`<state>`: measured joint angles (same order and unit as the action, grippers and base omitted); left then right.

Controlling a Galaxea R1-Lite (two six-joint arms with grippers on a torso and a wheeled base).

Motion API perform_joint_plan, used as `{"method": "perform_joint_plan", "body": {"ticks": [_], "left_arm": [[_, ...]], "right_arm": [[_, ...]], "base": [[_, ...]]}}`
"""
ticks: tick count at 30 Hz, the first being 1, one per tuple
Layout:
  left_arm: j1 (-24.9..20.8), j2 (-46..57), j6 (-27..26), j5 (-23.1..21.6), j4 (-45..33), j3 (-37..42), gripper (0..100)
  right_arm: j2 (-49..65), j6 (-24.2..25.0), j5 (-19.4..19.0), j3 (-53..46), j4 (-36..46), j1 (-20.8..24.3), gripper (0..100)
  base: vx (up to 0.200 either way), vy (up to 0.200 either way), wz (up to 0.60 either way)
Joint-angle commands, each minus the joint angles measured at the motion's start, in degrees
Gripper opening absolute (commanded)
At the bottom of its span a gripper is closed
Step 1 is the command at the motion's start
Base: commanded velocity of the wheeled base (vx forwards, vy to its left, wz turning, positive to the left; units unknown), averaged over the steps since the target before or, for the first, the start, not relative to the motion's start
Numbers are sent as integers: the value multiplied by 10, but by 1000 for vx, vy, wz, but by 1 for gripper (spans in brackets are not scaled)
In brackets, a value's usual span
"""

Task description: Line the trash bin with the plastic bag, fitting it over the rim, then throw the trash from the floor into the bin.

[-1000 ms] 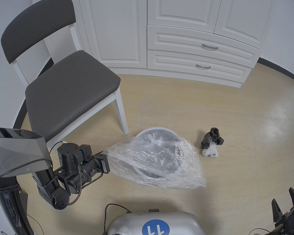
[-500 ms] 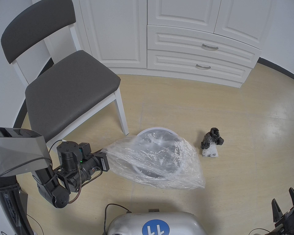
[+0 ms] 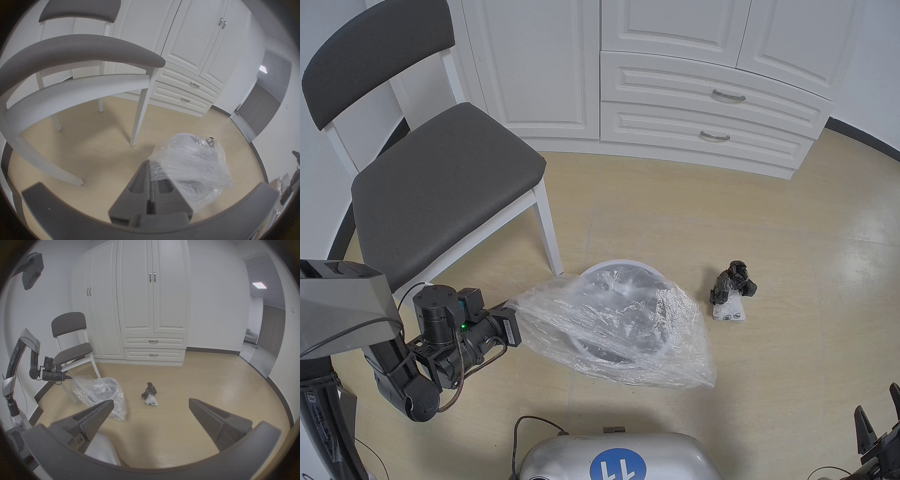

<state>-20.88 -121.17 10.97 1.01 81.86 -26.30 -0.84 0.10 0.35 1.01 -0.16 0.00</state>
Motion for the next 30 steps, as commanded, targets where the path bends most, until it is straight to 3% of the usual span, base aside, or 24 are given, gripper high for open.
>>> {"method": "perform_joint_plan", "body": {"ticks": [1, 30], "left_arm": [[1, 1, 0, 0, 0, -2, 0], [-6, 2, 0, 1, 4, 6, 0]], "right_arm": [[8, 0, 0, -10, 0, 0, 100], [8, 0, 0, -10, 0, 0, 100]], "base": [[0, 0, 0], [0, 0, 0]]}}
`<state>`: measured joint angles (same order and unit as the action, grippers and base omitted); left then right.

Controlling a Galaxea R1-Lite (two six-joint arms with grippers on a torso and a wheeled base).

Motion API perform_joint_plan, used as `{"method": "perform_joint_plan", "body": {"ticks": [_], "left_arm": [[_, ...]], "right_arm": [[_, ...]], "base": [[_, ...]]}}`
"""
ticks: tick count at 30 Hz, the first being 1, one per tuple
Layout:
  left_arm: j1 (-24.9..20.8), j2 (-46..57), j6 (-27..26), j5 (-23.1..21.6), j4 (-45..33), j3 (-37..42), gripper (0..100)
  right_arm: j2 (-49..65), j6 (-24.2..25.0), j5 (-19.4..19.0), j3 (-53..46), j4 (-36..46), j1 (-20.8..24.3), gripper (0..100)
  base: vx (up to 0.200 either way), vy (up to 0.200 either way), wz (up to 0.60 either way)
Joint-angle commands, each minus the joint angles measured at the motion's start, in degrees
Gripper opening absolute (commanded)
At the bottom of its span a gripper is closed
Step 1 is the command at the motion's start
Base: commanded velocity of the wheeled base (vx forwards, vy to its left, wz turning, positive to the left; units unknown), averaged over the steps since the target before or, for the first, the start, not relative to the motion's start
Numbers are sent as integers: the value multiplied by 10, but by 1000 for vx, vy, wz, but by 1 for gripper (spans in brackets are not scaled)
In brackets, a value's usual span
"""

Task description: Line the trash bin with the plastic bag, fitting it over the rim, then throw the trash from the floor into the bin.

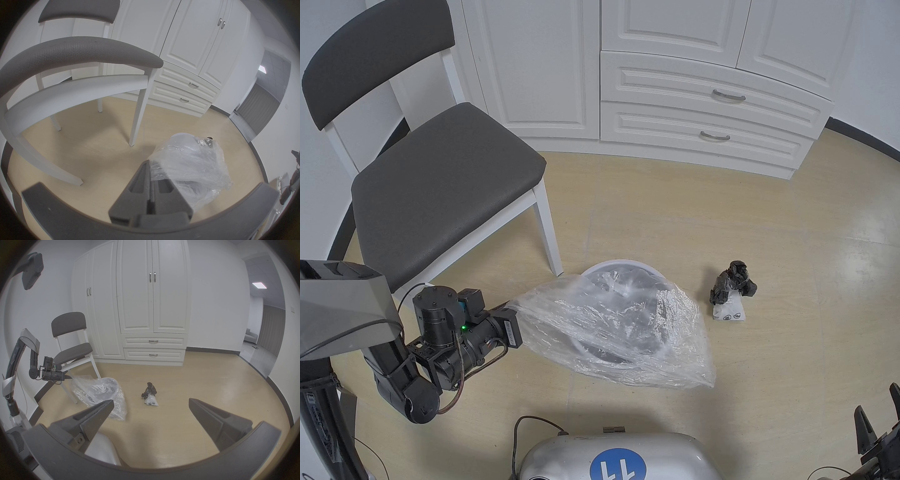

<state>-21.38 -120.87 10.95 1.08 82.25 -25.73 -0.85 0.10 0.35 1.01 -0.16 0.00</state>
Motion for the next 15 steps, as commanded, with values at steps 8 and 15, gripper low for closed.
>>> {"method": "perform_joint_plan", "body": {"ticks": [8, 15], "left_arm": [[0, 0, 0, 1, 0, -1, 0], [0, 0, 0, 1, 0, -2, 0]], "right_arm": [[9, 0, 0, -10, 0, 0, 100], [9, 0, 0, -10, 0, 0, 100]], "base": [[0, 0, 0], [0, 0, 0]]}}
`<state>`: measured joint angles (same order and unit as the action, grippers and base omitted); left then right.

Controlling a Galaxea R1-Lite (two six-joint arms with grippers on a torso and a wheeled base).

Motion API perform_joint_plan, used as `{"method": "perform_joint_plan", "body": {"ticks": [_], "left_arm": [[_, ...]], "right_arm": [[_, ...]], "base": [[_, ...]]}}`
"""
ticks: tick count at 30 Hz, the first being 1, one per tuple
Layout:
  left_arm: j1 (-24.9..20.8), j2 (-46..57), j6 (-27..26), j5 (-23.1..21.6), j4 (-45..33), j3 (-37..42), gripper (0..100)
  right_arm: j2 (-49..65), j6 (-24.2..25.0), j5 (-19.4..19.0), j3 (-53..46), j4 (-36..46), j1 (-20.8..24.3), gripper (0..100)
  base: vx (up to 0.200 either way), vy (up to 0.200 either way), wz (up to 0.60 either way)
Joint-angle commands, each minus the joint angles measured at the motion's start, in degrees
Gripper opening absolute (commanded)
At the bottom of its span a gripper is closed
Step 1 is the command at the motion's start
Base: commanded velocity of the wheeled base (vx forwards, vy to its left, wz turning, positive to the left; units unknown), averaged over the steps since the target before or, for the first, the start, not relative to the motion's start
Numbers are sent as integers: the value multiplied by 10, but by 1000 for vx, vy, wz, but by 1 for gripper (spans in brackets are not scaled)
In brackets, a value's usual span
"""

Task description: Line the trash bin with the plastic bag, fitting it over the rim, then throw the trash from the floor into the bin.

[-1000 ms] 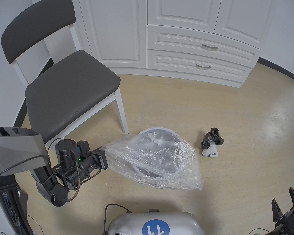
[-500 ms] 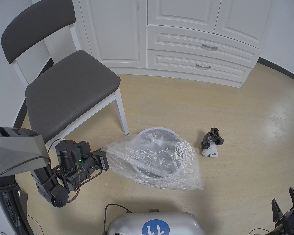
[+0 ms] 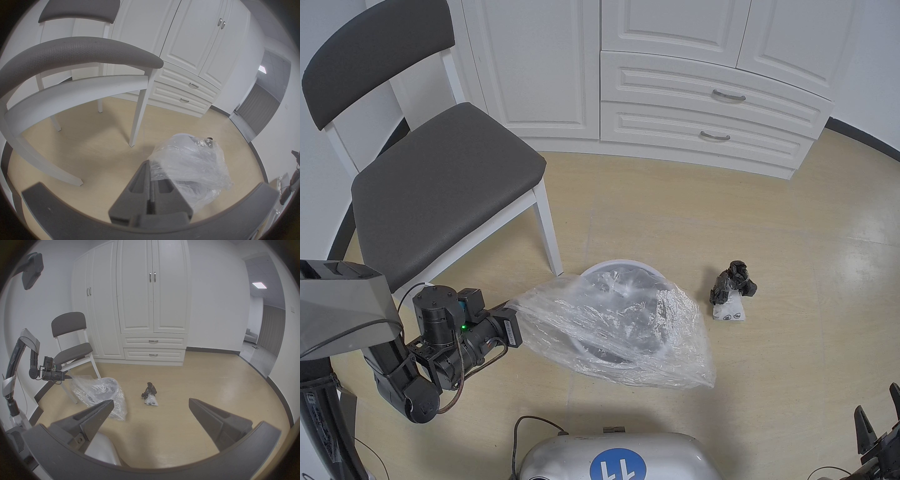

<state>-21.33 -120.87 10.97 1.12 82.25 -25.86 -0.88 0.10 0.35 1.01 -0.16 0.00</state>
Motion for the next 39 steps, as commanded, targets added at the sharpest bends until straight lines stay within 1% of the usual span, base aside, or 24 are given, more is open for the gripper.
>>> {"method": "perform_joint_plan", "body": {"ticks": [1, 29, 39], "left_arm": [[0, 0, 0, 0, 0, -1, 0], [-4, -1, -1, -1, 0, -2, 0], [-13, 0, 0, 0, 1, 0, 0]], "right_arm": [[9, 0, 0, -10, 0, 0, 100], [9, 0, 0, -10, 0, 0, 100], [9, 0, 0, -10, 0, 0, 100]], "base": [[0, 0, 0], [0, 0, 0], [0, 0, 0]]}}
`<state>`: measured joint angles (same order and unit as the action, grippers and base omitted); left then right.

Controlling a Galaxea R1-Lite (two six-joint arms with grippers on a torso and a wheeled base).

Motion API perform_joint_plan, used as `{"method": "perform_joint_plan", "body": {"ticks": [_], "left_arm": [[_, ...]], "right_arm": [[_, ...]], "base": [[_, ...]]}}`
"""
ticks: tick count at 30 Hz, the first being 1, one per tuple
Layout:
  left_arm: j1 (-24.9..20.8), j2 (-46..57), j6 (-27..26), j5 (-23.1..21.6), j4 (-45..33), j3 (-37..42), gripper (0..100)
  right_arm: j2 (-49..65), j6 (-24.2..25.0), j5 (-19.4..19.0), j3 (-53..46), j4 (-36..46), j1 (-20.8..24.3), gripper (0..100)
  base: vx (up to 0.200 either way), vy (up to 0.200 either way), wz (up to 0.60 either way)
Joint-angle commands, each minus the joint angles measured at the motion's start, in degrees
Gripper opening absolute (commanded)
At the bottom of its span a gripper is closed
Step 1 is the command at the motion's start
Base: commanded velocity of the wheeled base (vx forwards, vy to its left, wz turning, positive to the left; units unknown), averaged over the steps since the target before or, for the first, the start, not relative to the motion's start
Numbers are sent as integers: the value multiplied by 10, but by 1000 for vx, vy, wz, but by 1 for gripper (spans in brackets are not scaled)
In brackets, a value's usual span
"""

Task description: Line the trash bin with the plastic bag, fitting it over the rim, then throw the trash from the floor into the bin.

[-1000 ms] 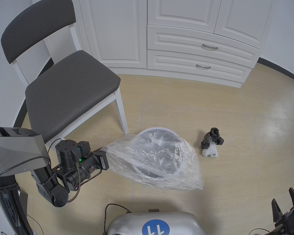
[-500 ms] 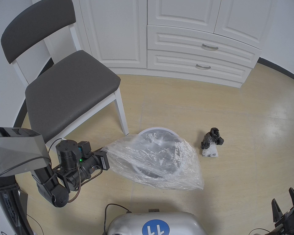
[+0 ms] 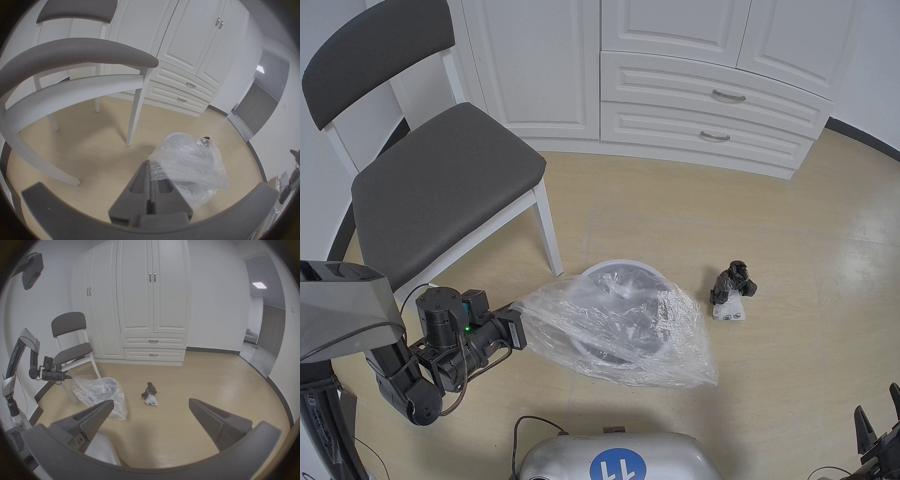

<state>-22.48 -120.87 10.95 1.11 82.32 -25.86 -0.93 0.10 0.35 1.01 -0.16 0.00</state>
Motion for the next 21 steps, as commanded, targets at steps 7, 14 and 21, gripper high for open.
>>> {"method": "perform_joint_plan", "body": {"ticks": [7, 14, 21], "left_arm": [[-4, 0, 0, 0, 0, 1, 0], [-5, 1, 0, 0, 0, -2, 0], [-24, 12, 0, 0, -1, -4, 0]], "right_arm": [[9, 0, 0, -10, 0, 0, 100], [9, 0, 0, -10, 0, 0, 100], [9, 0, 0, -10, 0, 0, 100]], "base": [[0, 0, 0], [0, 0, 0], [0, 0, 0]]}}
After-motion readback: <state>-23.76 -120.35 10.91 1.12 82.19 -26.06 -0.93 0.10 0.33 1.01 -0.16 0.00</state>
